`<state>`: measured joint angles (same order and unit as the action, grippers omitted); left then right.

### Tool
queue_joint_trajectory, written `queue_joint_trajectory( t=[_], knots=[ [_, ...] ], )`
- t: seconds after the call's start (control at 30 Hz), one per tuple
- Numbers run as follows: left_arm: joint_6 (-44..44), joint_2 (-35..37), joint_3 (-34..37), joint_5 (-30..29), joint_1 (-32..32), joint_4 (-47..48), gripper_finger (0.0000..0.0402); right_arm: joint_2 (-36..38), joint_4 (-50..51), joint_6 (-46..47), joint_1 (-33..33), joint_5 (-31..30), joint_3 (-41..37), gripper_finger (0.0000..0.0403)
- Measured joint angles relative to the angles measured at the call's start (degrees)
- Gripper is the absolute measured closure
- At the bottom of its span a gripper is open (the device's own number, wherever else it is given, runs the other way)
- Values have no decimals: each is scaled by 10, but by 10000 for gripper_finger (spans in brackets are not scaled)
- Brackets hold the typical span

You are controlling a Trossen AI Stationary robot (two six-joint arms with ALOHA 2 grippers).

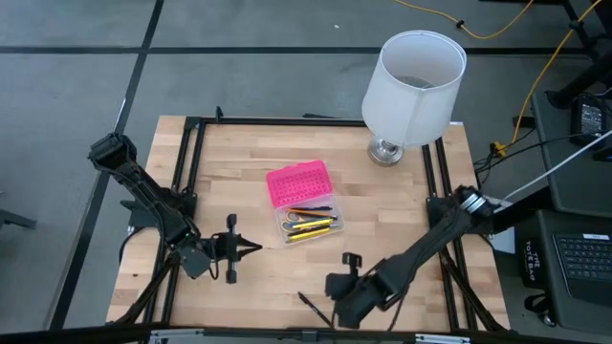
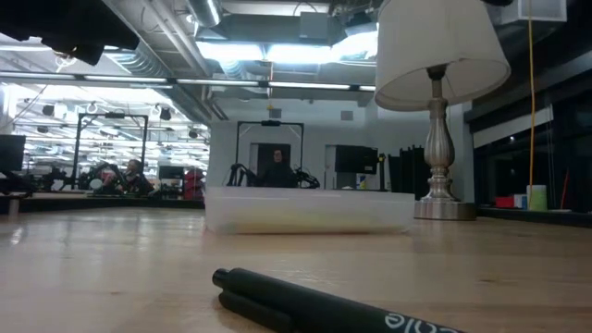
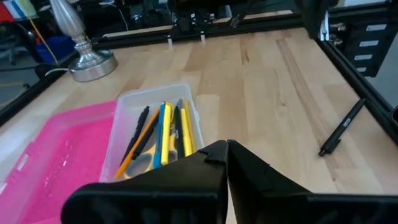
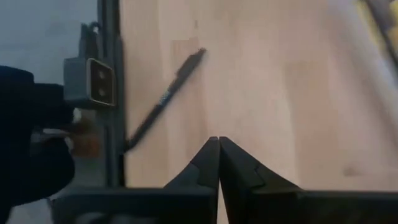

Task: Pick & place school supplies into a supply box
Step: Put the black pen into the pink supply box

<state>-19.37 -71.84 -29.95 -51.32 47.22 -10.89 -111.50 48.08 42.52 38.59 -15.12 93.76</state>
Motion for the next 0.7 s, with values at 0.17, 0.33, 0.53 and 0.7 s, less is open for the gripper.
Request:
queue_joint_trajectory(
  t=[0.17, 0.33, 0.53, 0.7],
  knots=[
    [-5, 0, 0, 3, 0, 0, 397, -54, -1, 36, -1, 26, 51, 389],
    [-8, 0, 0, 14, 0, 0, 396, -84, -12, 37, 0, 74, 63, 398],
    [-8, 0, 0, 15, 0, 0, 400, -98, -27, 39, -2, 73, 63, 372],
    [-9, 0, 0, 15, 0, 0, 396, -101, -53, 39, -5, 73, 63, 344]
  ],
)
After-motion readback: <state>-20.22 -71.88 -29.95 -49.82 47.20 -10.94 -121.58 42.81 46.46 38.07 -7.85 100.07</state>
